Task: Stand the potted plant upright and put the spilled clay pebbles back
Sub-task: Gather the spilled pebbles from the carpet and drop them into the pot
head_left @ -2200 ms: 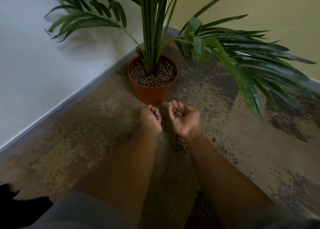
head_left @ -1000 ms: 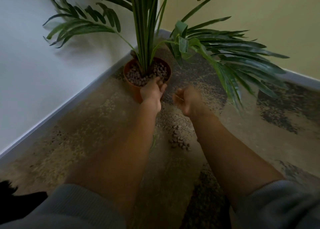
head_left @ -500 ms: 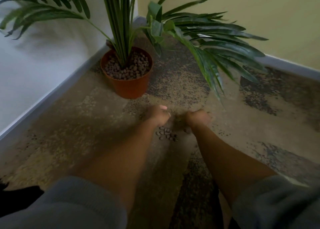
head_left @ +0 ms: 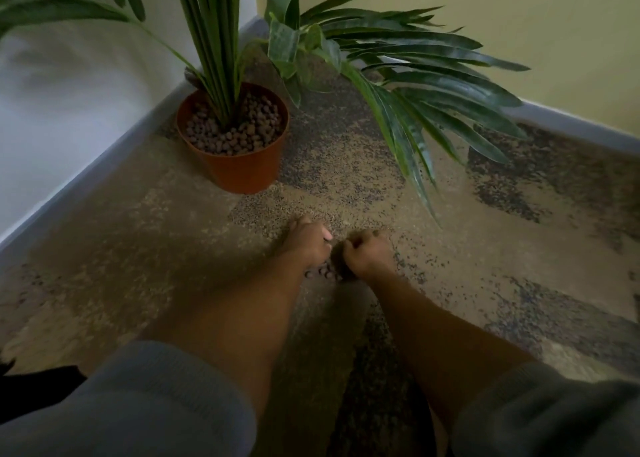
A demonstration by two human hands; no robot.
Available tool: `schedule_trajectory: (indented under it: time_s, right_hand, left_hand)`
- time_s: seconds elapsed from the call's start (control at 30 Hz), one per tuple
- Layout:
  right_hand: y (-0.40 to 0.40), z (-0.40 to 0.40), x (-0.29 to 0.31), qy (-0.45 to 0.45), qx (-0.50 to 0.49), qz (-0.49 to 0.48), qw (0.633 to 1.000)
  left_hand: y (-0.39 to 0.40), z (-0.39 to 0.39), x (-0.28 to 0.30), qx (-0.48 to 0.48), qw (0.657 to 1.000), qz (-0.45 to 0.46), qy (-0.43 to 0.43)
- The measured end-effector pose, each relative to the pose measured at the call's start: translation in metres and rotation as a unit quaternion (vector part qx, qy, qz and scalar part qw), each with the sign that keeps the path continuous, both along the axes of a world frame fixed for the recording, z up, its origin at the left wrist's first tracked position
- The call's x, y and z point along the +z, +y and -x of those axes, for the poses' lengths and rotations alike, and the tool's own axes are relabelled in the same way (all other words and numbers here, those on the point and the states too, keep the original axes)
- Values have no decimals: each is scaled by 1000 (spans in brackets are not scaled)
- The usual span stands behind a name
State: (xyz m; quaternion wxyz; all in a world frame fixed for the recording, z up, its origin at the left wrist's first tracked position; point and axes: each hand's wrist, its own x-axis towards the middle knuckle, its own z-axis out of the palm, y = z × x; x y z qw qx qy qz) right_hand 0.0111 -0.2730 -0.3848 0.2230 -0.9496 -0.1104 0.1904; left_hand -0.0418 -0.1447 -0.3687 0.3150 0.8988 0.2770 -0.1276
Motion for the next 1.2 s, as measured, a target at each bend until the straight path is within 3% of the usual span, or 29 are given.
schedule_trajectory:
  time_s: [0.1, 0.2, 0.33, 0.53, 0.87, 0.97, 1.07, 1.13, 1.2]
  right_hand:
    - [4, -1, 3, -3, 143, 1, 990]
    - [12, -13, 21, 75, 296, 47, 951]
    - [19, -15, 38, 138, 354, 152, 912]
    - [18, 6, 35, 72, 315, 101, 941]
    - [17, 18, 30, 46, 286, -24, 957]
    - [21, 18, 29, 85, 248, -46, 964]
    - [23, 15, 31, 196, 138, -113, 964]
    - [24, 17, 33, 289, 23, -192, 938]
    - [25, 19, 36, 344, -63, -253, 902]
  left_hand:
    - [3, 3, 1, -6, 1000, 2, 21]
    - [5, 5, 6, -17, 999, 6, 33]
    - [6, 9, 15, -52, 996, 0, 67]
    - [10, 13, 23, -148, 971, -20, 184]
    - [17, 27, 22, -78, 981, 89, 152]
    - [19, 29, 24, -53, 978, 135, 149]
    - [21, 30, 26, 14, 972, 196, 125]
    - [19, 32, 27, 111, 938, 313, 101]
    - [13, 36, 32, 162, 882, 434, 88]
